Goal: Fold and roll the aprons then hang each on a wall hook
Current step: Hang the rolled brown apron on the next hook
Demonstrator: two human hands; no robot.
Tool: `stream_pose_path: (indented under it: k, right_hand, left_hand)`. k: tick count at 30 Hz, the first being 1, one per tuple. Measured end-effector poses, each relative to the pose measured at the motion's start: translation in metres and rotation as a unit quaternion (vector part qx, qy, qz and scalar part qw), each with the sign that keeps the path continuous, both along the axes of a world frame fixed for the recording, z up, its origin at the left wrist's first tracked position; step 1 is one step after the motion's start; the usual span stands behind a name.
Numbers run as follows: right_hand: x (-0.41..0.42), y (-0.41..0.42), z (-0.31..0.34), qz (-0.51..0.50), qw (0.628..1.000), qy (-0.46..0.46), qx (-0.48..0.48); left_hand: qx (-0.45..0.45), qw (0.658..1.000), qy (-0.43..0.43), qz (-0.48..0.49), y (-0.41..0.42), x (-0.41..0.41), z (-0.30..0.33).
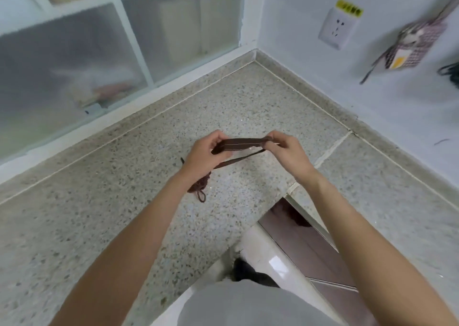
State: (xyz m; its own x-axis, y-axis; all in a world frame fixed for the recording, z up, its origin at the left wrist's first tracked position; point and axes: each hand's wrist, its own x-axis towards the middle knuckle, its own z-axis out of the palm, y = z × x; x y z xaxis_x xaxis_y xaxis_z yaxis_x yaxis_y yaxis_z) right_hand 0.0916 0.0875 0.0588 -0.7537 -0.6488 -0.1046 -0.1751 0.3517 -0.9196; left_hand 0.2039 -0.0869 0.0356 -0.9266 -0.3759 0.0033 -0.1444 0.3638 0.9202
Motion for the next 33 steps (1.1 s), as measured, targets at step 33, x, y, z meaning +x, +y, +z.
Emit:
stream_pose_path:
  k: [33]
  right_hand:
    - [-0.036, 0.379, 0.175, -0.264, 0.922, 0.276, -0.062]
  left_hand:
    - [0.113, 0.914, 0.159, -0.356, 0.371, -0.12, 0.199]
